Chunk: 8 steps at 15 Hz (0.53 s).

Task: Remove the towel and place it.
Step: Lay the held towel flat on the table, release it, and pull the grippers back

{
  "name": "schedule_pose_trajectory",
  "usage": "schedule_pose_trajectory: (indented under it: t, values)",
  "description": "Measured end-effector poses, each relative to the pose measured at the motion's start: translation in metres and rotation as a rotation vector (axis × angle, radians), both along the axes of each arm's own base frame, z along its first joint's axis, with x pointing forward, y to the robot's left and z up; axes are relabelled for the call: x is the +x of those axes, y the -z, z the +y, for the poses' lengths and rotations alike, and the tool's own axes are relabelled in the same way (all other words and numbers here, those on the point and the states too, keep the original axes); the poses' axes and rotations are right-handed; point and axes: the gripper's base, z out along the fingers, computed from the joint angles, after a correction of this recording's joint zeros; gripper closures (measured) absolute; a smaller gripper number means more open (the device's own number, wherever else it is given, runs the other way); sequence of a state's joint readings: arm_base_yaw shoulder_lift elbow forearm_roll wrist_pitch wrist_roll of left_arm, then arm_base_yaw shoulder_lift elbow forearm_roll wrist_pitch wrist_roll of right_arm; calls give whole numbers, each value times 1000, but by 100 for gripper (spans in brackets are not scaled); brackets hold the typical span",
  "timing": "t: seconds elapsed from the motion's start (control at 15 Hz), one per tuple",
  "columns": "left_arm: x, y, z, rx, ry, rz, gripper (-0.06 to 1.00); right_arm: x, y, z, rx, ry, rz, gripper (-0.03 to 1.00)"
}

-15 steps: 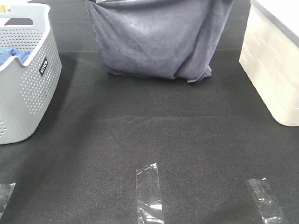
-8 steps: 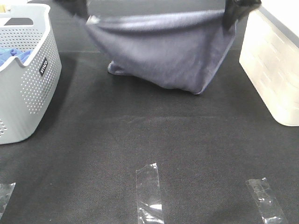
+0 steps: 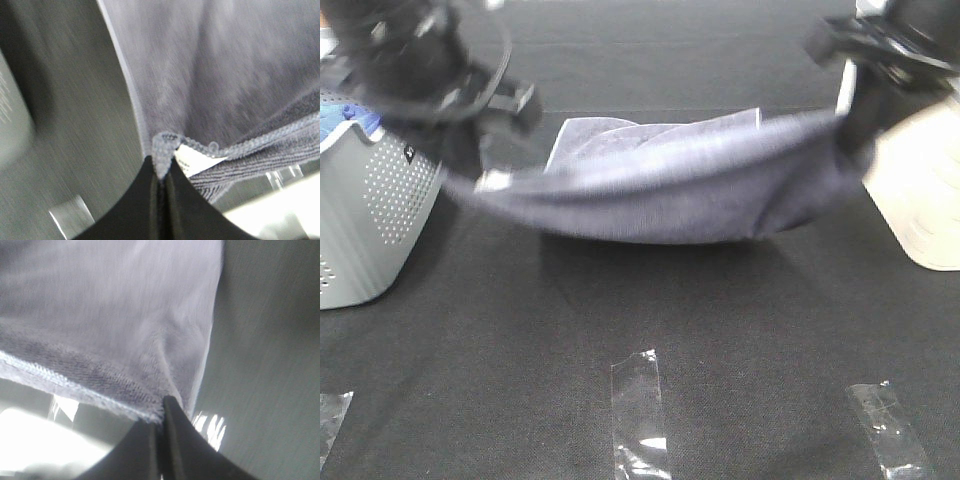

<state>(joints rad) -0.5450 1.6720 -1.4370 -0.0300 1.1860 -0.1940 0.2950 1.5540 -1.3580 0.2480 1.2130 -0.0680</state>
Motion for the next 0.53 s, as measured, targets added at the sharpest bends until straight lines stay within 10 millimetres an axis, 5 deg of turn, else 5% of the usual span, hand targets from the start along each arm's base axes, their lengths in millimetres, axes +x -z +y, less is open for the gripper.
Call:
schedule_pose_trajectory:
  t: [0.2, 0.53]
  values:
    - [-54, -1, -3, -20, -1, 25, 94, -59, 10, -13, 34, 7, 61, 97]
    - [-120, 24, -17, -4, 27, 127, 94, -124, 37, -29, 55, 14, 133, 97]
